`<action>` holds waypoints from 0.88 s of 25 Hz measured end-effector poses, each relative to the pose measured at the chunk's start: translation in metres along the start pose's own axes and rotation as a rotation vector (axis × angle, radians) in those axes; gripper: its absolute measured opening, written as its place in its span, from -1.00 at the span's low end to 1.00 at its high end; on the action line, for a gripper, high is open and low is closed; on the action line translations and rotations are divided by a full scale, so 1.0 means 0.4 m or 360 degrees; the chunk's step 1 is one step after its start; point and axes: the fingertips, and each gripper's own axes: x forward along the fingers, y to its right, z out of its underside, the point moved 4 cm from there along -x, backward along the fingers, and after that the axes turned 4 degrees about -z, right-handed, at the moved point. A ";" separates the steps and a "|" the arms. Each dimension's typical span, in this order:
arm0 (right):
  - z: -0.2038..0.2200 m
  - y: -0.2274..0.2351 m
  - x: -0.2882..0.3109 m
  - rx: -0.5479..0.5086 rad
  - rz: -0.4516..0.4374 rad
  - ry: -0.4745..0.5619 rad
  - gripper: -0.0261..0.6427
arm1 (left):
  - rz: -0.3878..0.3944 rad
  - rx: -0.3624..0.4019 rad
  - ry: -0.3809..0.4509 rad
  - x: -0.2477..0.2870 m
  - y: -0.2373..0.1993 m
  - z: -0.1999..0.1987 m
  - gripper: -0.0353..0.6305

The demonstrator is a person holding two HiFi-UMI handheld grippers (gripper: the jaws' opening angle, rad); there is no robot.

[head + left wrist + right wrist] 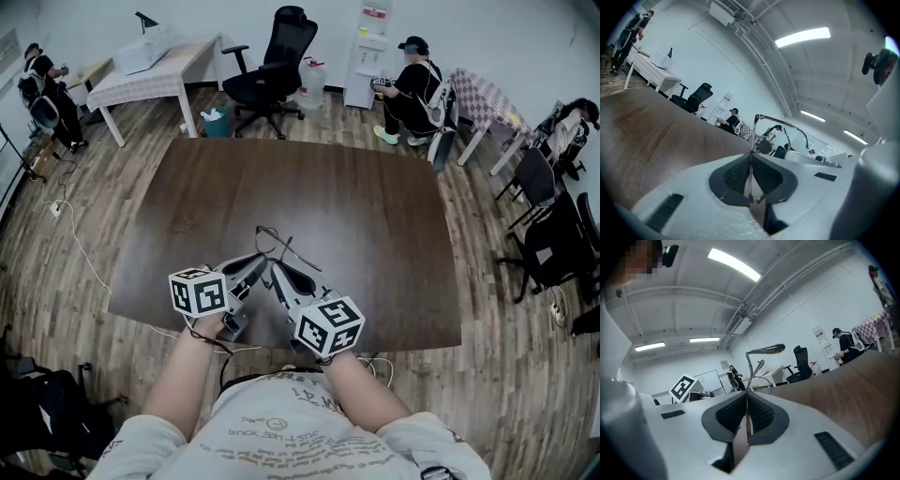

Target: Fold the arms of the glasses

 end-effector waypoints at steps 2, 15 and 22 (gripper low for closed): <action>-0.007 0.001 -0.005 0.0023 -0.0014 0.0035 -0.86 | 0.0033 -0.0010 0.0000 0.003 0.012 0.003 -0.80; -0.017 -0.014 -0.012 -0.0050 -0.0053 0.0104 -0.86 | 0.0182 0.0001 -0.0014 -0.001 0.061 0.013 -0.80; -0.013 -0.010 -0.020 -0.0029 -0.0057 0.0090 -0.86 | 0.0206 0.0095 -0.0032 0.001 0.086 0.023 -0.80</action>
